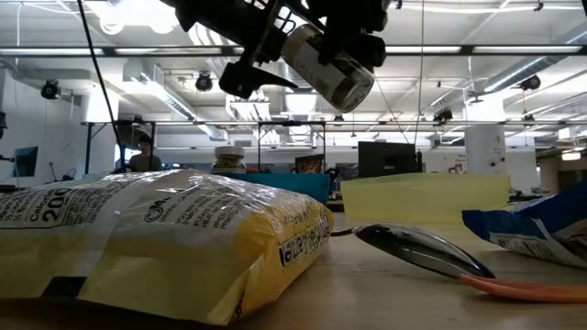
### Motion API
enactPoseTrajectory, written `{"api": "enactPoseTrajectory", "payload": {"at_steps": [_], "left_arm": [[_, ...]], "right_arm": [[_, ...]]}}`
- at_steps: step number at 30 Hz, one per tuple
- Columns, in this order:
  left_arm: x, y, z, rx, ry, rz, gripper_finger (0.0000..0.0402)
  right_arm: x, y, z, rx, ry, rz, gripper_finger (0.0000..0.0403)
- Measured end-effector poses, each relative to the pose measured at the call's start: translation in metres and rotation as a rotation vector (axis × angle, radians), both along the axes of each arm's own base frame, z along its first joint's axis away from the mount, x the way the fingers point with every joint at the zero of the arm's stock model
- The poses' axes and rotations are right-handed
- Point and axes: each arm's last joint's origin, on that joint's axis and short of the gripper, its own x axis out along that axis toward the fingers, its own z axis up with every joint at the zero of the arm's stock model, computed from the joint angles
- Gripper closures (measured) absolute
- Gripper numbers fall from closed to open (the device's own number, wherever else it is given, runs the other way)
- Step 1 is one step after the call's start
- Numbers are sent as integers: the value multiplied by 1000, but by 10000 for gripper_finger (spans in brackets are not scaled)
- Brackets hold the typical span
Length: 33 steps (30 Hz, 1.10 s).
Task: Pick & Place Food Item
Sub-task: Put the gold seasoning bottle into the blue bin
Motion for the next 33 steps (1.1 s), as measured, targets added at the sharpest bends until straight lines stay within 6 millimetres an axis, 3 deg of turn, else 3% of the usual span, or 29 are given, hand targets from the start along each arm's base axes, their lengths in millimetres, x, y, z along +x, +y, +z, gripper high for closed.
{"api": "enactPoseTrajectory", "payload": {"at_steps": [7, 13, 20, 30, 33], "left_arm": [[-4, -3, -15, -52, 45, 16, 4], [-3, -6, -23, -72, -39, -40, 13], [-2, -6, -23, -66, -56, -48, 119], [-2, -6, -23, -73, -57, -63, 120], [-4, -5, -21, -79, -66, -72, 120]], "right_arm": [[3, 0, 0, -4, -27, 2, 128], [5, 1, 2, -7, -52, 4, 128], [6, 1, 3, -9, -66, 6, 128], [6, 1, 3, -11, -67, 13, 129], [6, 1, 3, 4, -72, 2, 92]]}}
